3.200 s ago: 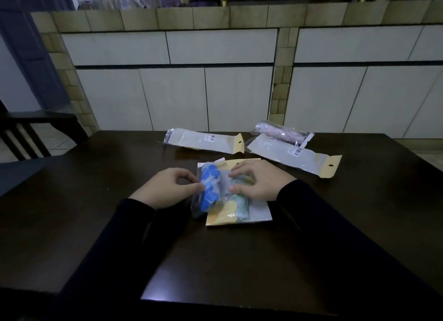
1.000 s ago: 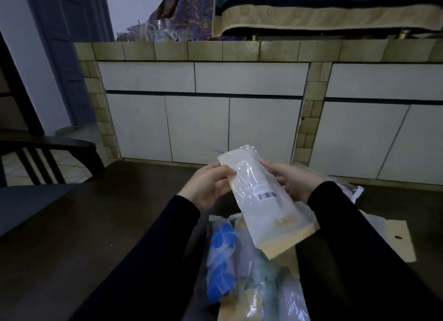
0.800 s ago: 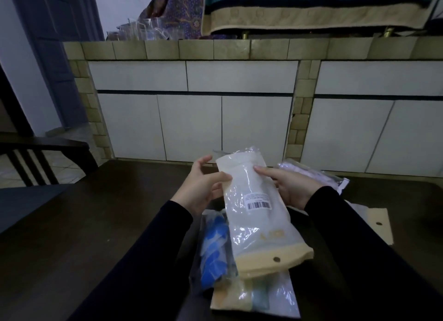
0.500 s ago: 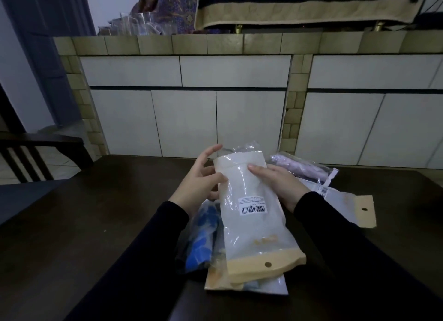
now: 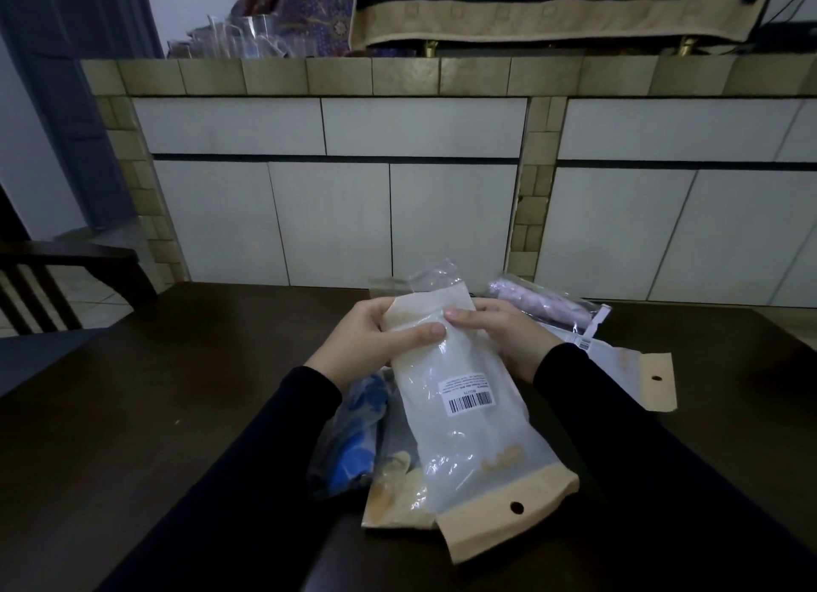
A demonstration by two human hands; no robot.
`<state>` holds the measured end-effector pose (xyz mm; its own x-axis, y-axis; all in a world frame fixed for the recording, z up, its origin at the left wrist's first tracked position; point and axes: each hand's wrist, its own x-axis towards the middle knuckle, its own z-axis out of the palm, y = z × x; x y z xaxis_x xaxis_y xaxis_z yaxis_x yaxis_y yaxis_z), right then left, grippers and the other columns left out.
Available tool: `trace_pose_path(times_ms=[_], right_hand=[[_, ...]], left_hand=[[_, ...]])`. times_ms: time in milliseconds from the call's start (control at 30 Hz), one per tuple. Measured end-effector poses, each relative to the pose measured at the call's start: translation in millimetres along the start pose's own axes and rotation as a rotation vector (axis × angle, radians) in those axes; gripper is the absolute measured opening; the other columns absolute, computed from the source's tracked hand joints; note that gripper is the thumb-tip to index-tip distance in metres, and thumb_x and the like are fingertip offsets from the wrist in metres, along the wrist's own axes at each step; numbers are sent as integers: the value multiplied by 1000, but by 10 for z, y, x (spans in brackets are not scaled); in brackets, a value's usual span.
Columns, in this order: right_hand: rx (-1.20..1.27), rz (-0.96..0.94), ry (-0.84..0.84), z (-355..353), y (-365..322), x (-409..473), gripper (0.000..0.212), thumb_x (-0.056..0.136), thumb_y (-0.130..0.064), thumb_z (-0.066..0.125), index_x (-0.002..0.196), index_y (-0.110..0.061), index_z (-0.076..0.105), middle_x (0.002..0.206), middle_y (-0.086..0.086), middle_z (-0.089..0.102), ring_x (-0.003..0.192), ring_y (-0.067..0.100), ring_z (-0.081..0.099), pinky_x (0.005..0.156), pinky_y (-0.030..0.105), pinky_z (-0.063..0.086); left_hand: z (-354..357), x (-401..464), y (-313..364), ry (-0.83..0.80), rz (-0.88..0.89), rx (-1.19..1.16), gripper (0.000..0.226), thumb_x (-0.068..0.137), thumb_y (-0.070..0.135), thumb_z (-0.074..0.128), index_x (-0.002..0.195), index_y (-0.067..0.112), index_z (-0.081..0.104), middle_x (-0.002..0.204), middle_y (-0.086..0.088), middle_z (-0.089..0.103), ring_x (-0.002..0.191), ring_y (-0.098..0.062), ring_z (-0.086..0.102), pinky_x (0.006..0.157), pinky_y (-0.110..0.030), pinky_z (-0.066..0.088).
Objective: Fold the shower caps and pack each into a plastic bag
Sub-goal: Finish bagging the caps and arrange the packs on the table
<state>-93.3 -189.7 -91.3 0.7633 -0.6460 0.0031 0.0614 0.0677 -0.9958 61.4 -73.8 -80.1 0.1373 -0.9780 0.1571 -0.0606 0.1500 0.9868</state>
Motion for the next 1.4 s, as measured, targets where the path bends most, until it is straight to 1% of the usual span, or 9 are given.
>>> trace_pose_path(times_ms=[133,367,567,767,867,1000,1167,1233,1400], right_hand=[[36,-4,-4,16,-8,-11,41,75,-25,71,106,2,67,97,22,68,83,31,67,78,38,54],[-8,-163,159,-20,-21,25,16,85,-7,67,100,-5,66,96,14,72,82,24,69,72,32,58],[52,-208,41,-44,-43,-32,22,82,-9,61,104,-14,59,84,2,72,73,14,68,65,24,55],[173,-137,33,-52,8,-15,11,76,-5,59,85,-10,59,69,1,67,62,12,63,61,22,53],[171,-167,-11,-67,7,2,18,75,-2,62,70,-19,66,79,-1,69,69,12,64,67,21,53],[226,-142,-29,-95,-5,-8,21,69,-3,55,58,-19,65,86,1,68,77,18,63,72,26,51],[328,-92,-66,-74,-44,-98,25,52,-32,72,64,-11,62,89,9,64,80,25,60,76,33,45],[301,-61,-29,-40,-58,-113,43,46,-43,84,69,-13,63,85,7,63,74,21,62,72,31,48],[104,18,97,-25,-28,-129,71,64,-13,81,128,-7,50,114,18,65,95,28,68,77,37,55]], left_hand=[[3,-6,7,-19,-23,28,18,82,11,72,98,4,71,91,-12,74,76,-18,71,57,-22,54],[36,31,-44,243,-22,-171,71,77,3,75,128,29,34,100,-10,71,73,-18,71,49,-25,52],[39,59,-104,139,-3,-208,20,83,3,66,97,16,67,80,-2,69,62,-15,63,48,-22,48],[14,76,-153,0,-14,-222,11,77,16,64,83,21,72,74,-3,63,62,-17,55,52,-24,41],[-51,69,-126,-130,-85,-331,38,77,36,47,91,14,74,88,-10,65,77,-26,54,63,-31,39],[-86,78,-79,-128,-176,-237,83,73,80,30,93,9,68,71,-10,60,57,-25,53,46,-25,39],[18,32,-20,-25,-122,-74,11,81,20,67,91,15,68,75,-5,62,53,-13,57,43,-20,45],[26,19,-46,-37,-107,-147,26,80,-3,66,102,11,63,80,-6,66,55,-13,62,42,-20,48],[-11,27,-53,53,-71,-133,64,70,-2,77,126,17,52,86,-10,71,74,-27,65,61,-34,48]])
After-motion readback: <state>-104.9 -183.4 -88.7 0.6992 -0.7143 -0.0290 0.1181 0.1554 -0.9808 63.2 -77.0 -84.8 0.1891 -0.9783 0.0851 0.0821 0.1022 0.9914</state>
